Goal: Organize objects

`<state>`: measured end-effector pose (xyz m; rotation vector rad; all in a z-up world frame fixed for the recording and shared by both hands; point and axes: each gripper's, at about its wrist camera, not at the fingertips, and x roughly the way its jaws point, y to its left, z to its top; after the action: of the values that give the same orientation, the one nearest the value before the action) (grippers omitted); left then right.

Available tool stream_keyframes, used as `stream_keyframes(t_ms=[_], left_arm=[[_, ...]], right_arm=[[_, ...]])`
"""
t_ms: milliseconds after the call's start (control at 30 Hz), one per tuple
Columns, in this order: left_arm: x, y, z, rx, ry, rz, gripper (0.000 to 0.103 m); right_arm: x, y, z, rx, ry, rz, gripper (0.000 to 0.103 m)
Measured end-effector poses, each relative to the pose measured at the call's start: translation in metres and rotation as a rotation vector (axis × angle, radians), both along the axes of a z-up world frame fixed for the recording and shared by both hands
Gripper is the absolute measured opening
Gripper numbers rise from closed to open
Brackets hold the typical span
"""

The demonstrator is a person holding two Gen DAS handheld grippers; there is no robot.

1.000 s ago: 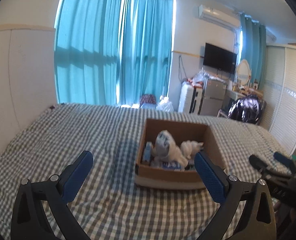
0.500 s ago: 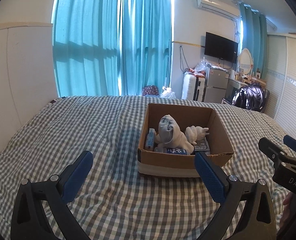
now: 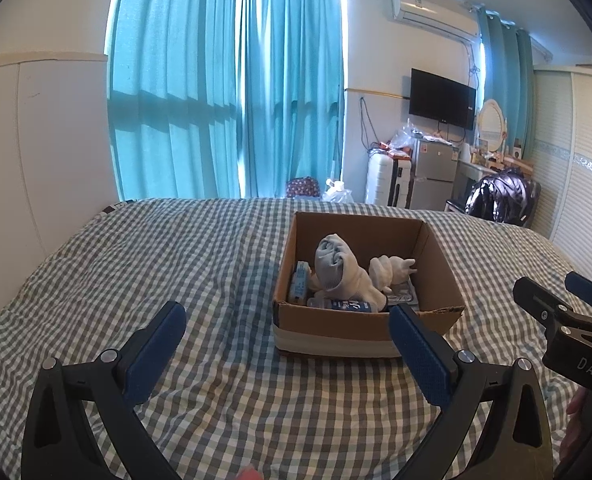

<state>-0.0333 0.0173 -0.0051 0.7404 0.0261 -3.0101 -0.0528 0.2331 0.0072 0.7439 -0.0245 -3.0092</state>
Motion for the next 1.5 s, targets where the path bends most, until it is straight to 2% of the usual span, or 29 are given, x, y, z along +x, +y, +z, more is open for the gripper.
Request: stream_keyframes(t_ms=[1500], left_arm=[[-0.0025, -0.0006, -0.0051, -0.011, -0.017, -0.012, 0.103]], right_arm=[[-0.001, -0.0088, -0.0074, 0.02, -0.019, 0.016, 0.103]])
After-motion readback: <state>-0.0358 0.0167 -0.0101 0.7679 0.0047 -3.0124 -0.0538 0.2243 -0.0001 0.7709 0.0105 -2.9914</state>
